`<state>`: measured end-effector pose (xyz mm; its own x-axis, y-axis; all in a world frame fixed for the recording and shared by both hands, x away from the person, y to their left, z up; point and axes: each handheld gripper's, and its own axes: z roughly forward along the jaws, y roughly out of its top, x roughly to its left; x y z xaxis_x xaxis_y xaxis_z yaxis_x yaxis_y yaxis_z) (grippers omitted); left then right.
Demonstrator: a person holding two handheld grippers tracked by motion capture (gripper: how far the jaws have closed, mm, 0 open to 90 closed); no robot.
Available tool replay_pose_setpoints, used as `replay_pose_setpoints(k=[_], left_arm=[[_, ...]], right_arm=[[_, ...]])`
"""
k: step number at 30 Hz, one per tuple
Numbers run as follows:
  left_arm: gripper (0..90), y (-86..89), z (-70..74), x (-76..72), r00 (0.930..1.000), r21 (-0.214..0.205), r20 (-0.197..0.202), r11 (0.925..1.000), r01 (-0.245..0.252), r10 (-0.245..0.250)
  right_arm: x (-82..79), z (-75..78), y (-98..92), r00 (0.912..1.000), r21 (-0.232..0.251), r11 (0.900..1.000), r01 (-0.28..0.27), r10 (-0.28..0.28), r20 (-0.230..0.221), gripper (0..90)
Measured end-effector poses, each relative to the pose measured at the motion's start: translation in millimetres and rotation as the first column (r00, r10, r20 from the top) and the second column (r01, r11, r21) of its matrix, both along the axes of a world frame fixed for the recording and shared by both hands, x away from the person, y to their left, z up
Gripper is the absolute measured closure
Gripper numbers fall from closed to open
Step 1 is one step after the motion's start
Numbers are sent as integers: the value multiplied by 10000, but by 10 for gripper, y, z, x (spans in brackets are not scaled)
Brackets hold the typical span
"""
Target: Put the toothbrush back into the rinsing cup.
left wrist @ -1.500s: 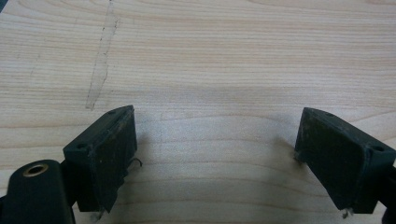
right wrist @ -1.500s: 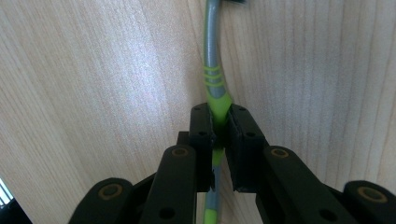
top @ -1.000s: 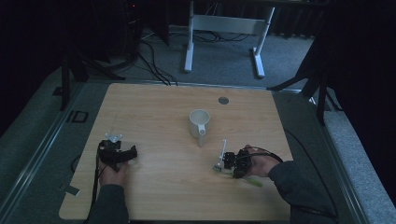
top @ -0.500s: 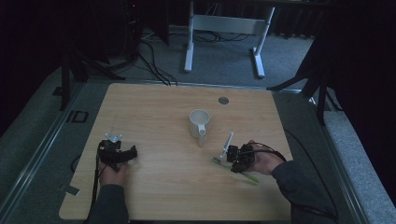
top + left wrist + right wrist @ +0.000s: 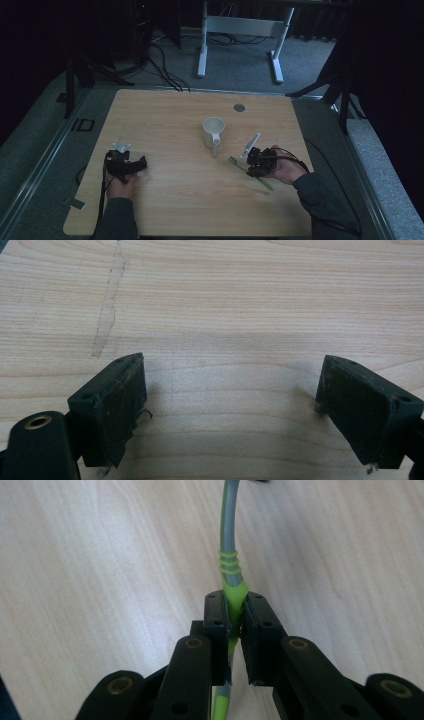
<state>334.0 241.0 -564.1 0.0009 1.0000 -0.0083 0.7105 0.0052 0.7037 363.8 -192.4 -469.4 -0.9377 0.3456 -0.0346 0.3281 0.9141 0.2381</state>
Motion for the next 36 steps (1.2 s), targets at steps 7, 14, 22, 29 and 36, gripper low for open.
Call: replay_pose_setpoints(k=[7, 14, 22, 29, 36], left_arm=[[133, 0, 0, 0, 10000, 4, 0, 10000, -1, 1], [133, 0, 0, 0, 10000, 2, 0, 10000, -1, 1], [133, 0, 0, 0, 10000, 1, 1, 10000, 0, 0], [133, 0, 0, 0, 10000, 4, 1, 10000, -1, 1], [133, 0, 0, 0, 10000, 2, 3, 10000, -2, 2]], right_arm=[[18, 30, -27, 9997, 265, 9994, 219, -222, 99, 818], [59, 40, -77, 9981, 631, 9964, 572, -585, 187, 818], [81, 91, -119, 9922, 1207, 9865, 1108, -1167, 431, 818], [83, 104, -130, 9868, 1536, 9790, 1343, -1463, 693, 818], [77, 126, -131, 9820, 1886, 9700, 1532, -1708, 807, 818]])
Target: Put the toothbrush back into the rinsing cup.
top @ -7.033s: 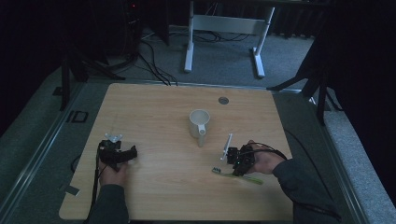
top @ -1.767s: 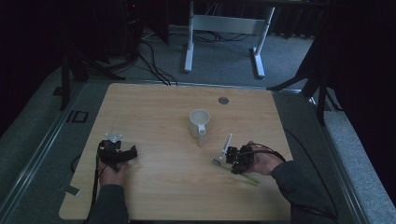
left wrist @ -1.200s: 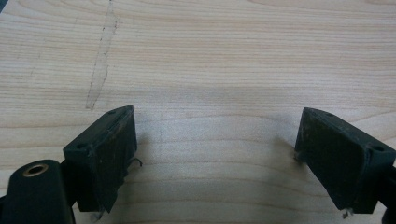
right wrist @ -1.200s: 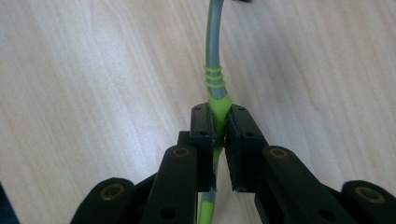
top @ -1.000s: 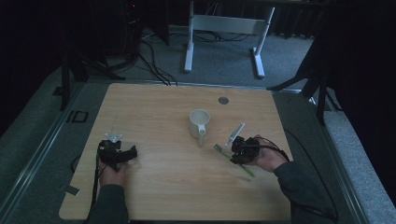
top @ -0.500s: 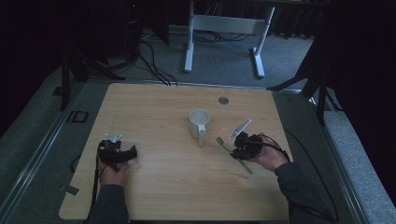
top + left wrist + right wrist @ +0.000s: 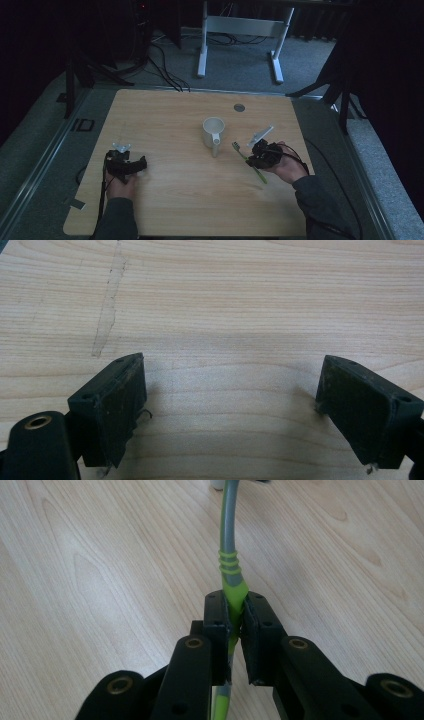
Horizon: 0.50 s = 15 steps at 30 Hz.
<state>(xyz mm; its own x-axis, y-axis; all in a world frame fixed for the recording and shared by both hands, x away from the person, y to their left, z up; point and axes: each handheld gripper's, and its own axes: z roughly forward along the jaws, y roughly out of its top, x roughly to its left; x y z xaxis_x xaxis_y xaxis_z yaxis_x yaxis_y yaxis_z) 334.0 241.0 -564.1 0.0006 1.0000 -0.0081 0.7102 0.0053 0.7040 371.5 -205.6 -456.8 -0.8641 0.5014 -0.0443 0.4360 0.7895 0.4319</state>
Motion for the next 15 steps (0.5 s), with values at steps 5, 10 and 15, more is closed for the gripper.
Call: replay_pose_setpoints(k=[5, 10, 15], left_arm=[[133, 0, 0, 0, 10000, 2, -2, 10000, 3, -3], [133, 0, 0, 0, 10000, -3, 0, 10000, 3, -3], [133, 0, 0, 0, 10000, -1, 0, 10000, 3, -3]], right_arm=[[-10, 6, 6, 9997, 244, 9995, 194, -199, 166, 818], [-17, 26, 7, 9988, 551, 9978, 368, -386, 308, 817], [-20, 33, 5, 9978, 751, 9960, 488, -520, 404, 817]])
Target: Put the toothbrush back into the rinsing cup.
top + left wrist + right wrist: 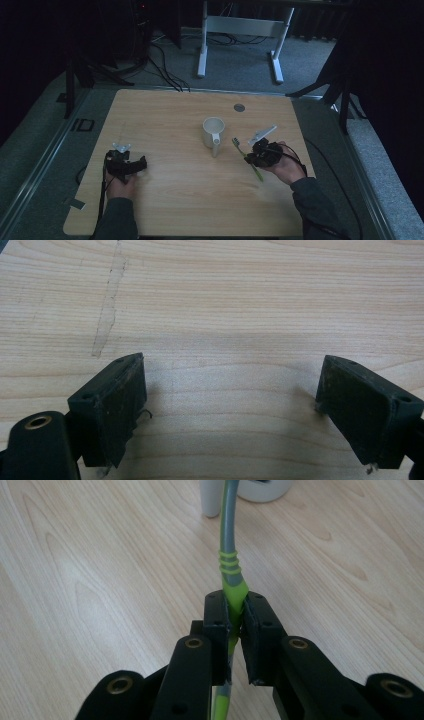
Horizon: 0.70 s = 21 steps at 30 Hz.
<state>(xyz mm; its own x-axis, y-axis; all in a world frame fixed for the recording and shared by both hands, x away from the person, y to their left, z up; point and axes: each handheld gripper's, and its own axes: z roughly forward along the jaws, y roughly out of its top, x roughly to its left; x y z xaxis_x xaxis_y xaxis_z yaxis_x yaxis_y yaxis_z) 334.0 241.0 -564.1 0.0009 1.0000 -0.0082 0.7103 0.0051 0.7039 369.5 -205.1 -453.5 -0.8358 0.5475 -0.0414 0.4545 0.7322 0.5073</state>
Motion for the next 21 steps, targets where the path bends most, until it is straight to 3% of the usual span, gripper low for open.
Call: replay_pose_setpoints(k=[21], left_arm=[[133, 0, 0, 0, 10000, -4, 6, 10000, -4, 4]], right_arm=[[10, -17, 2, 9991, 716, 9969, 315, -334, 249, 817]])
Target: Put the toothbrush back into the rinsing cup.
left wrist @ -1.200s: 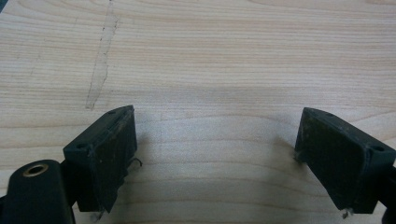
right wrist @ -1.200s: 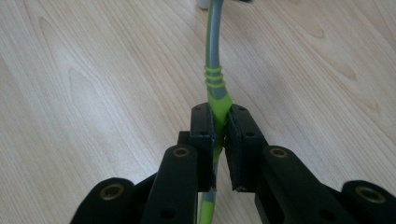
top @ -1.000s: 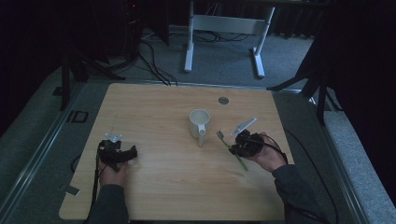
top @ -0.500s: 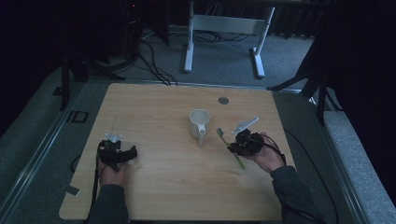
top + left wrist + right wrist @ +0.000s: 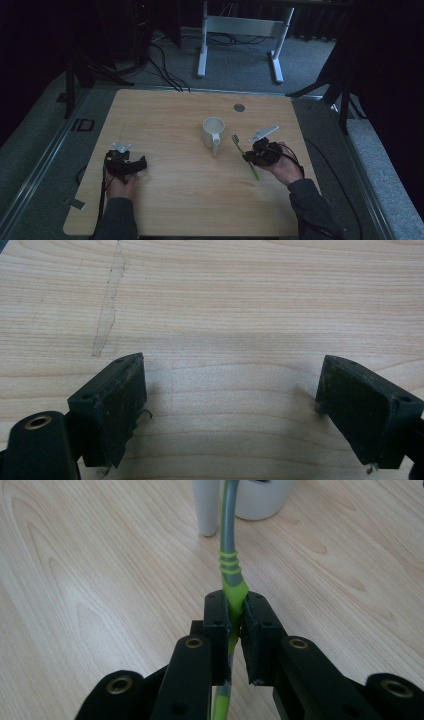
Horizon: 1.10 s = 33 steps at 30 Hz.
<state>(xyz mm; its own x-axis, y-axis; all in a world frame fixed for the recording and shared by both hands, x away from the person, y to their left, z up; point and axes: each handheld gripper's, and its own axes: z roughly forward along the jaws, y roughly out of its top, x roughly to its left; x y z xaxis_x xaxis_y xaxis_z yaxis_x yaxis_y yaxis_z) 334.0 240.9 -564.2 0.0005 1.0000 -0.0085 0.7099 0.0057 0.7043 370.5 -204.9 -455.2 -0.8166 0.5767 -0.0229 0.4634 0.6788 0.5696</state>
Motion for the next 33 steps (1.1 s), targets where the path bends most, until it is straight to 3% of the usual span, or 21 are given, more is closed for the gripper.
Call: replay_pose_setpoints(k=[11, 33], left_arm=[[133, 0, 0, 0, 10000, 1, 0, 10000, 4, -4], [133, 0, 0, 0, 10000, 2, -1, 10000, 4, -4]], right_arm=[[-5, 34, -6, 9985, 609, 9976, 344, -369, 412, 817], [-15, 82, -2, 9925, 1361, 9885, 660, -791, 932, 817]])
